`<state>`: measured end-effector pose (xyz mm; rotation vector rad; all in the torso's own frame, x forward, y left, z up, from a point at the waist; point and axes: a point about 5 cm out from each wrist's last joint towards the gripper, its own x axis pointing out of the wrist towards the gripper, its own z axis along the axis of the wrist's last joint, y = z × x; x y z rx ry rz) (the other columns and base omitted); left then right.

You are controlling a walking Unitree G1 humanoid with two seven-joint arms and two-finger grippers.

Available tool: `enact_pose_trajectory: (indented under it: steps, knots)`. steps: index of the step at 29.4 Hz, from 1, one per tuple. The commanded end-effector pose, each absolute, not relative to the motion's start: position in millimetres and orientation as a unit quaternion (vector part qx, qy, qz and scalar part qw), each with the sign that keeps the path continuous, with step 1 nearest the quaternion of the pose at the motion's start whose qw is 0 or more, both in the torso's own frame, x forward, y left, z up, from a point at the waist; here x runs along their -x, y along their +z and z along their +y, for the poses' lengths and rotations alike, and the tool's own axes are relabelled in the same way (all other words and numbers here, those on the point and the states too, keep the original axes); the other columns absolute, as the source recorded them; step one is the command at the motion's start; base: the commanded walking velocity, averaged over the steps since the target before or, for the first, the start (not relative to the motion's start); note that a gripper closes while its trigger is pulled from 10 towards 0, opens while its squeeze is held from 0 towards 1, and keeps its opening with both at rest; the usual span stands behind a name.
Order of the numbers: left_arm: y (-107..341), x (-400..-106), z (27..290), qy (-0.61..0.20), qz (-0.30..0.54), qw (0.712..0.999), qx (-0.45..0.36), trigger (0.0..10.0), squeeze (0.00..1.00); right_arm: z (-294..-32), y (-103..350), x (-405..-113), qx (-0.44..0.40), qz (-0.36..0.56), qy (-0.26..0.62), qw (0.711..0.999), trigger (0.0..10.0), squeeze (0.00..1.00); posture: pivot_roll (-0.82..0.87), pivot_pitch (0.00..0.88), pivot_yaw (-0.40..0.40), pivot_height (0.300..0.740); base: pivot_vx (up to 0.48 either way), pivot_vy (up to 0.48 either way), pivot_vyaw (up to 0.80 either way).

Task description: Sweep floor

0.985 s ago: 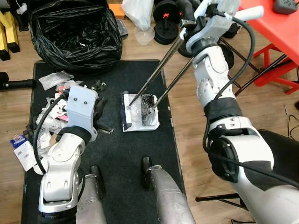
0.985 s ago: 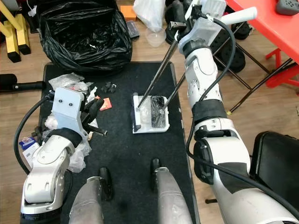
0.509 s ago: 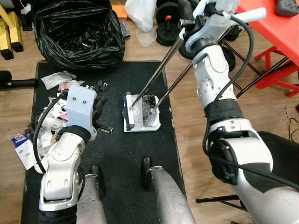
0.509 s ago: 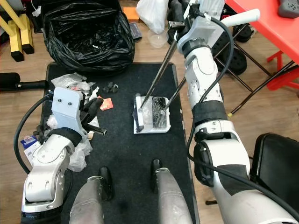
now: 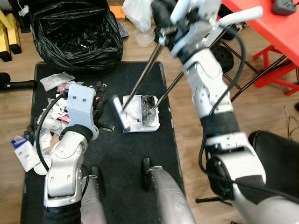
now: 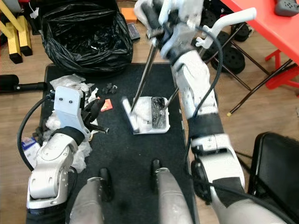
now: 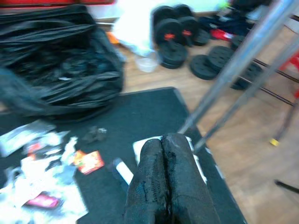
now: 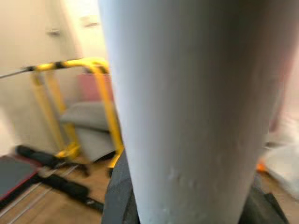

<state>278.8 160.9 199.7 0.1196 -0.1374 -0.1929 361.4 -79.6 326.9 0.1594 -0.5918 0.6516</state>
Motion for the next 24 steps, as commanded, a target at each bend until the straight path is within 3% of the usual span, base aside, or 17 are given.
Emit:
enact_pose_trajectory:
  steps: [1,7,11,16,24]
  knots:
    - [191,-278,167,-0.032,-0.052,0.997,-0.039,10.0,0.00,-79,344,-346,-0.083,-0.329,0.341,0.877,10.0,0.00,-0.14,0.277,-0.164,0.740,0.000,0.000,0.79]
    - [191,-280,166,-0.043,-0.053,0.997,-0.020,10.0,0.00,-96,344,-329,-0.044,-0.323,0.349,0.878,10.0,0.00,-0.13,0.244,-0.160,0.740,0.000,0.000,0.79]
    - [194,-279,164,-0.052,-0.062,0.996,-0.022,10.0,0.00,-106,335,-325,-0.036,-0.307,0.336,0.890,10.0,0.00,-0.12,0.227,-0.151,0.740,0.480,0.000,0.79]
    - [197,-279,159,-0.066,-0.067,0.996,-0.001,10.0,0.00,-110,325,-321,-0.031,-0.291,0.337,0.895,10.0,0.00,-0.11,0.223,-0.142,0.740,0.000,0.000,0.79]
    - [186,-273,152,-0.079,-0.044,0.996,0.000,10.0,0.00,-110,312,-301,0.004,-0.261,0.416,0.871,10.0,0.00,-0.10,0.217,-0.133,0.740,0.000,0.000,0.79]
